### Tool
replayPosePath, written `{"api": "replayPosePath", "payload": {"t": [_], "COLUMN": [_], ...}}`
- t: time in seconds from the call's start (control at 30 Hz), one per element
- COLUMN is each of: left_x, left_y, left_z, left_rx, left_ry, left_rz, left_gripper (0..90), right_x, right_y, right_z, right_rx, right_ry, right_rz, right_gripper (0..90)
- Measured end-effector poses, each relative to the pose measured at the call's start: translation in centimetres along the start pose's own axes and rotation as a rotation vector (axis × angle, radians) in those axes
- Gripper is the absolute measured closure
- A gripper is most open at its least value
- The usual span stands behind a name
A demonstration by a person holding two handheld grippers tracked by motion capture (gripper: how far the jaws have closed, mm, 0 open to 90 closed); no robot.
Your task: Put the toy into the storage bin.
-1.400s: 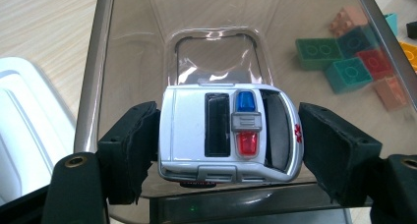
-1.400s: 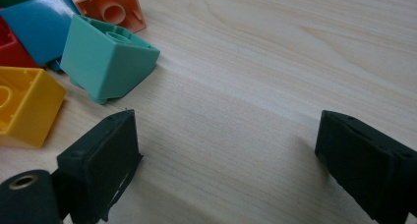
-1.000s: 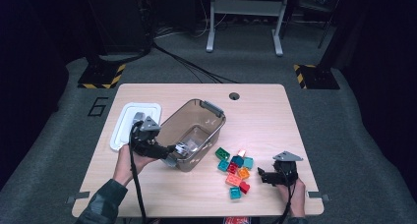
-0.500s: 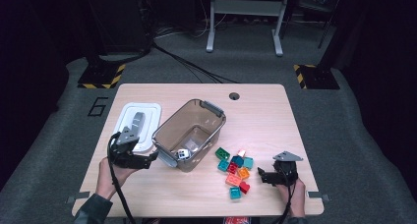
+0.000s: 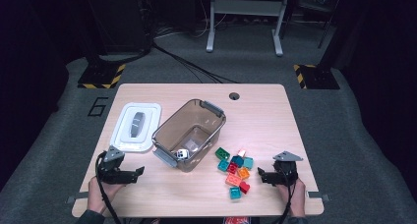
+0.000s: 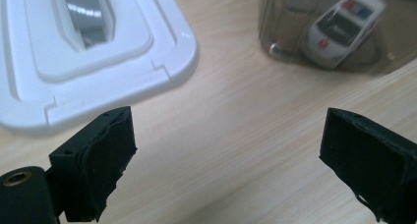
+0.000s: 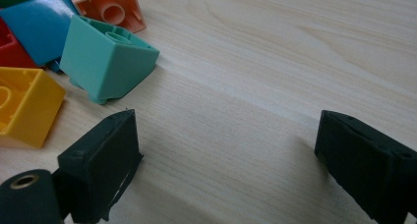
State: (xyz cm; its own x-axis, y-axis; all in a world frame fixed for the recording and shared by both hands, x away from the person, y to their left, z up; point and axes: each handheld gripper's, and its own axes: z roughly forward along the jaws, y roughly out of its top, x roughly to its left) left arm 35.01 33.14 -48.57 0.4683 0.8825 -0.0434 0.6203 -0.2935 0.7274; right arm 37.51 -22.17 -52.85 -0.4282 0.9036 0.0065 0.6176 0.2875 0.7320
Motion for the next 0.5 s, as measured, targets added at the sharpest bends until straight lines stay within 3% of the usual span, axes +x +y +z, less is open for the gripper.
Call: {"api": "replayPosePath", "payload": {"t": [0.2,0.33,0.5], "left_x": [0.6,0.6,0.5], "left_y": [-2.5,-3.3,-3.5], "left_z": [2.0,2.6,2.8], "left_rx": [0.038,0.017,0.007], "left_ry": [0.018,0.023,0.050], "left_rz": [-0.025,-0.041,0.003], "left_gripper": [5.7,5.1,4.8], "right_x": [-0.1,-0.1,-0.1], "right_y": [0.0,0.0,0.0], "right_z": [0.0,0.0,0.0], "right_rx": [0.002,0.002,0.002], "right_ry": [-0.001,-0.001,-0.002], "right_rz": [-0.010,-0.009,-0.009], "right_gripper": [8.9,8.9,8.9]}}
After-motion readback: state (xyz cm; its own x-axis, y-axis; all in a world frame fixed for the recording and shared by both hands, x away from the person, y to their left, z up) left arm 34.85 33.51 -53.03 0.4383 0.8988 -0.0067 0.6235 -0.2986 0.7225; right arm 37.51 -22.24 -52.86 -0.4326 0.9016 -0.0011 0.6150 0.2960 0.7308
